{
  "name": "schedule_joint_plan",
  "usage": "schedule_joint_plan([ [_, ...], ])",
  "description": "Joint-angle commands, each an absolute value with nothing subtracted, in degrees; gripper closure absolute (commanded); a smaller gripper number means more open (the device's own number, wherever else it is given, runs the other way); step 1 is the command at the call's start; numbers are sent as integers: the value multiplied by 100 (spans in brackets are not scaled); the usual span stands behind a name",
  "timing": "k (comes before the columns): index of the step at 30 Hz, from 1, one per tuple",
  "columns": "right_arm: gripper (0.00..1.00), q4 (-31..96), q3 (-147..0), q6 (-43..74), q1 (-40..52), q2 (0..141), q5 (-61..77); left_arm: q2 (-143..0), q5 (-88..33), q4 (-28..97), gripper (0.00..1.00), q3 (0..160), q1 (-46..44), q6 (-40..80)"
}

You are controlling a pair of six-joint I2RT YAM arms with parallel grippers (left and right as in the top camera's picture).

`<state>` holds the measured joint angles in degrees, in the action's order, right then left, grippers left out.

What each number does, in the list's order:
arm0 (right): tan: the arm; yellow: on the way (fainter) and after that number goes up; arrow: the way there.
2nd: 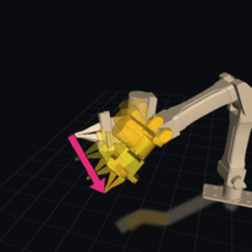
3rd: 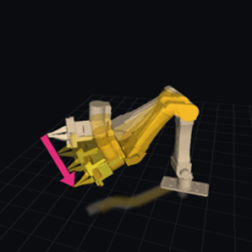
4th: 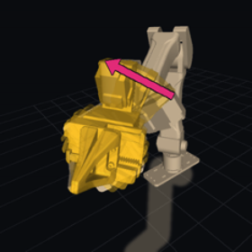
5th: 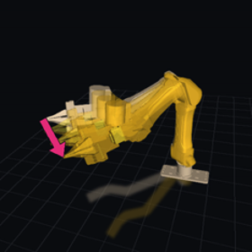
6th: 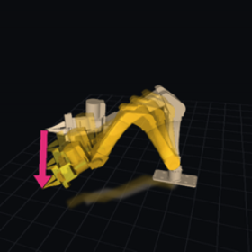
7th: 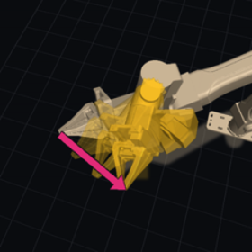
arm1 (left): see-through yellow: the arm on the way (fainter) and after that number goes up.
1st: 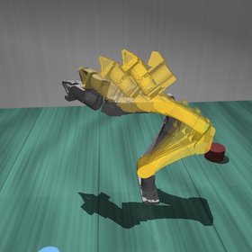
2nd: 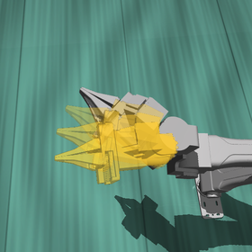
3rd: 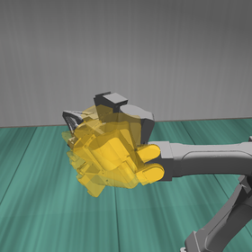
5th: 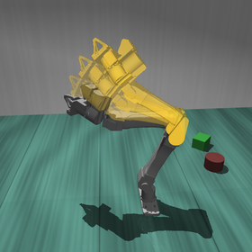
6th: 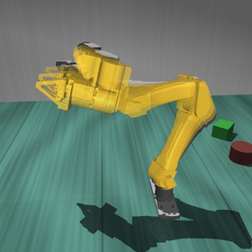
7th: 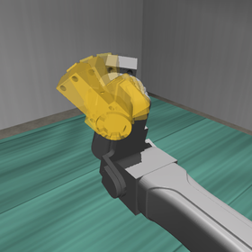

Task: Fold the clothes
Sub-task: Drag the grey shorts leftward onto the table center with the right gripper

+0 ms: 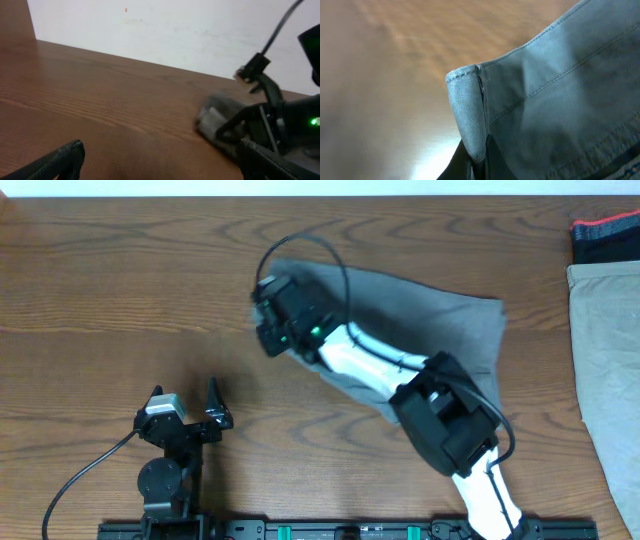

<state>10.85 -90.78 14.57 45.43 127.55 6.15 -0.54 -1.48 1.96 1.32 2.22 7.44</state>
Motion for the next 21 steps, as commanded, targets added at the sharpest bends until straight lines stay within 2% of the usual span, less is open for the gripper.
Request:
schedule_joint_plan([
  [1,99,1098,-9172,1763,4805,12763,805,-23,-58,403,2,23,246,709],
  [10,99,1297,-9172,1885,4991,12763,1428,-23,-58,403,2,23,246,709],
  [14,96,1326,-9174,1793,4984,12761,1675,-23,-60,403,2,23,246,709],
  [21,98,1431,-9174,2058,5054,12761,2617,-23,-58,405,2,23,246,709],
])
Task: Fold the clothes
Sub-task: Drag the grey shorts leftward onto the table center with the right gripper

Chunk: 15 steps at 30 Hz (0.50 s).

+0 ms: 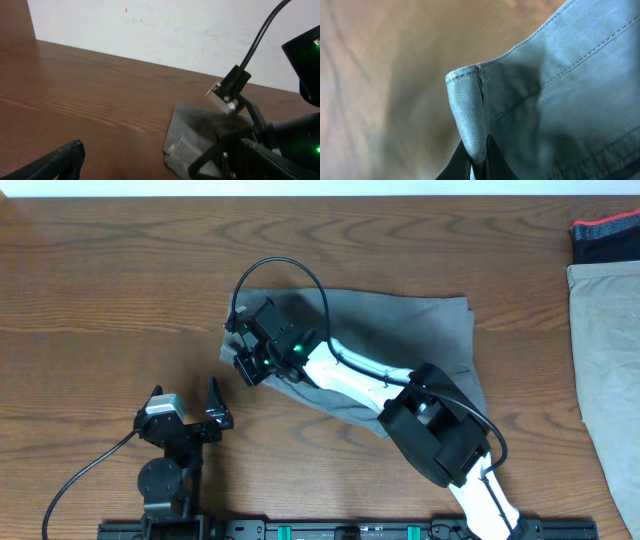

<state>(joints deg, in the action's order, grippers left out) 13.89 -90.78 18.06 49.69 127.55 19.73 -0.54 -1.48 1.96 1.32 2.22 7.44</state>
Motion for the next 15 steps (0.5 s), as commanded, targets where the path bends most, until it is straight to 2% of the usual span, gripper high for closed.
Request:
schedule_joint_plan([
  [1,98,1452,-9174,2128,5072,12761,2700,-23,-58,403,2,23,246,709],
  [7,96,1483,-9174,2370,5131,12761,2869,-23,-60,403,2,23,246,709],
  [12,80,1503,-9177,2375,5116,12761,2976,-23,-58,403,2,23,246,709],
  [15,75,1505,-9185,2373,5092,12746,2842,-23,-58,403,2,23,246,709],
])
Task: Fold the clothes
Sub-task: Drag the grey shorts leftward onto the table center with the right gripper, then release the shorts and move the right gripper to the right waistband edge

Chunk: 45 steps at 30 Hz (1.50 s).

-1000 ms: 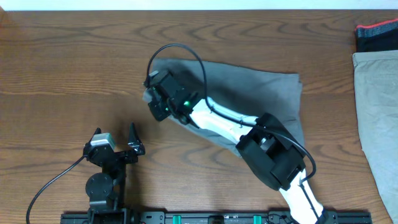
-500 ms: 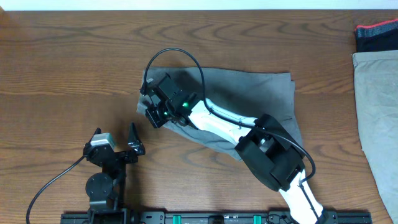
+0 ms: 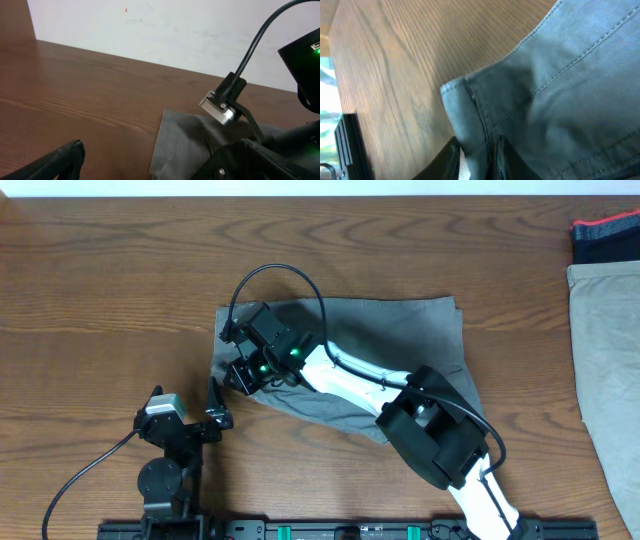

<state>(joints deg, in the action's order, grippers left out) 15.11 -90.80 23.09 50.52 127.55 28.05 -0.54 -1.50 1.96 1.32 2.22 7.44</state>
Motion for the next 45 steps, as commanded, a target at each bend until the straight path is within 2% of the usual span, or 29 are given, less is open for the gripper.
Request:
schedule_joint_plan([
  [1,73,1505,-9183,2368,5081,12733,2803,-23,-60,403,2,23,246,709],
  [4,61,1568,-9185,2316,5022,12595,2386,-23,-60,403,2,23,246,709],
  [12,40,2154,-9185,2008,4497,11727,373,-23,-58,403,2,23,246,709],
  [16,36,2746,-9185,1988,3760,11126,-93,-23,-58,403,2,23,246,709],
  [20,23,3404,-9185,1555,2941,10656,-108,-23,-60,403,2,23,246,709],
  [26,13,5065,-9185,1409,1695,10383,-154,-23,-58,403,2,23,246,709],
  [30,9,6215,-9157,1409,829,10420,-150,-23,-60,403,2,23,246,709],
  [33,6,6569,-8991,1409,287,10427,-5,-23,-60,405,2,23,246,709],
  [36,1,6584,-8768,1409,-58,10427,370,-23,-58,403,2,23,246,711],
  [45,1,5892,-7970,1409,-340,10427,556,-23,-60,403,2,23,246,709],
])
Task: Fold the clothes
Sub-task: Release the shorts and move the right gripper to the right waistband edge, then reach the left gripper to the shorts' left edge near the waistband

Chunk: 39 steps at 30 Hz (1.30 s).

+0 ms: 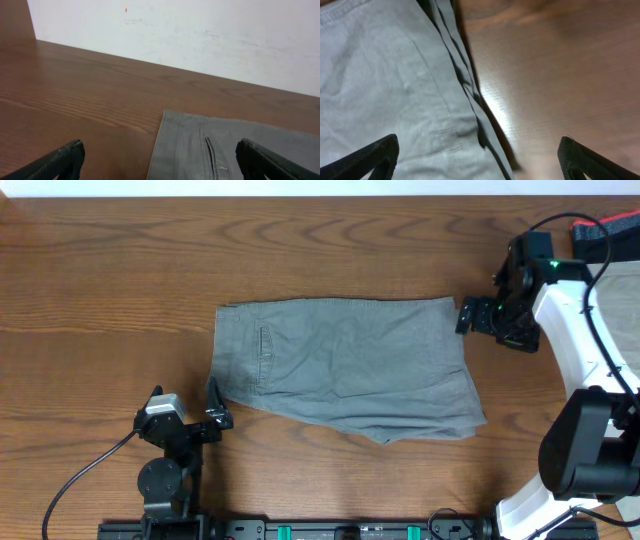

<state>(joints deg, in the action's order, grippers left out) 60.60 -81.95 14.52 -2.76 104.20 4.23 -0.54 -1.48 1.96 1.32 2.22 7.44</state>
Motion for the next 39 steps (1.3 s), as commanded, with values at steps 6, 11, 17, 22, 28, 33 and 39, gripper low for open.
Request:
schedule_joint_plan([
  [6,1,5610,-7658,1409,-342,10427,550,-23,-14,403,2,23,246,709],
  [11,1,5586,-7658,1406,-342,10427,537,-23,-102,395,2,23,246,801],
  [17,1,5540,-7658,1406,-342,10427,532,-23,-620,-823,2,47,246,1319],
  [22,1,5481,-7658,1409,-342,10427,532,-185,-1623,-1096,2,471,246,1297],
  [28,1,5306,-7658,1409,-342,10427,537,-1647,-2056,-381,2,1990,246,764],
  [33,1,5308,-7658,1409,-340,10427,537,-4045,-2053,2143,2,4401,246,-440],
  [39,1,5312,-7658,1431,-336,10427,539,-6757,-2016,4366,2,6670,329,-1210],
])
